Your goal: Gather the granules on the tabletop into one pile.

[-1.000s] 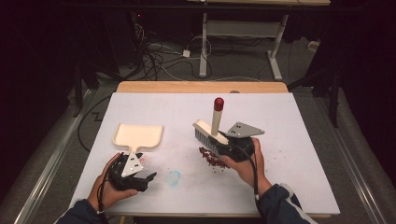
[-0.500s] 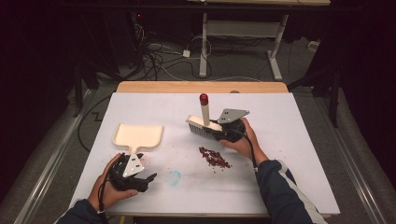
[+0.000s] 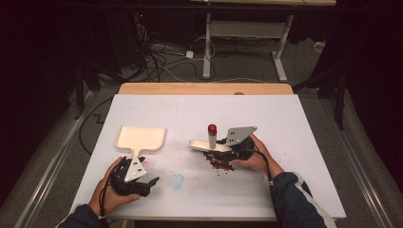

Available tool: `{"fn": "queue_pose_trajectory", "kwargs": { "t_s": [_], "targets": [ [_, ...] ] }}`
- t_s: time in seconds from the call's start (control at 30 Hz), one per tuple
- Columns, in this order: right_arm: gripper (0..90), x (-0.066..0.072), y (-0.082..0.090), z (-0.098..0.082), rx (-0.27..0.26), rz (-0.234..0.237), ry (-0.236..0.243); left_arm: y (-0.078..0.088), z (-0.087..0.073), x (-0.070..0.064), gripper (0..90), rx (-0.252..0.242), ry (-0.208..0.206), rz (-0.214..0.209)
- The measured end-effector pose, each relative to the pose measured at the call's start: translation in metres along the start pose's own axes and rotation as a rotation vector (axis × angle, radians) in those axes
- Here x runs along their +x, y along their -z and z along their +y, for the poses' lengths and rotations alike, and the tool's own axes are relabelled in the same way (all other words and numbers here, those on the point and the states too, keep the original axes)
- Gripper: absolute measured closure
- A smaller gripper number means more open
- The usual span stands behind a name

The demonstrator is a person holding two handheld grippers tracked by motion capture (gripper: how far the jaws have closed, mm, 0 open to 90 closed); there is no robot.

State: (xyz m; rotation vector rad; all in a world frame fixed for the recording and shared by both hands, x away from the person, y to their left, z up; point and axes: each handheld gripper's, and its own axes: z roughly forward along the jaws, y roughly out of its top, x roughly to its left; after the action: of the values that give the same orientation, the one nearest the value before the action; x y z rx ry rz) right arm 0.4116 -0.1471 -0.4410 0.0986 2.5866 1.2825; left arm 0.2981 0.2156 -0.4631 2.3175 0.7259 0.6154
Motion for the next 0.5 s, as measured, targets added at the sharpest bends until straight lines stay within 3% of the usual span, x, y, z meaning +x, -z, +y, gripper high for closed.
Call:
{"fn": "queue_pose_trajectory", "kwargs": {
  "t_s": [0.23, 0.37, 0.5],
  "targets": [
    [66.4, 0.006, 0.016, -0.011, -0.022, 0.024, 0.008, 0.0, 0.0, -0.001, 17.0, 0.003, -0.002, 0.001],
    [66.5, 0.008, 0.019, -0.013, -0.028, 0.005, 0.002, 0.001, 0.0, -0.001, 17.0, 0.003, 0.004, -0.002],
    [67.0, 0.008, 0.022, -0.011, -0.046, -0.054, 0.004, 0.001, 0.0, 0.0, 16.9, -0.001, 0.002, 0.0]
  ]
}}
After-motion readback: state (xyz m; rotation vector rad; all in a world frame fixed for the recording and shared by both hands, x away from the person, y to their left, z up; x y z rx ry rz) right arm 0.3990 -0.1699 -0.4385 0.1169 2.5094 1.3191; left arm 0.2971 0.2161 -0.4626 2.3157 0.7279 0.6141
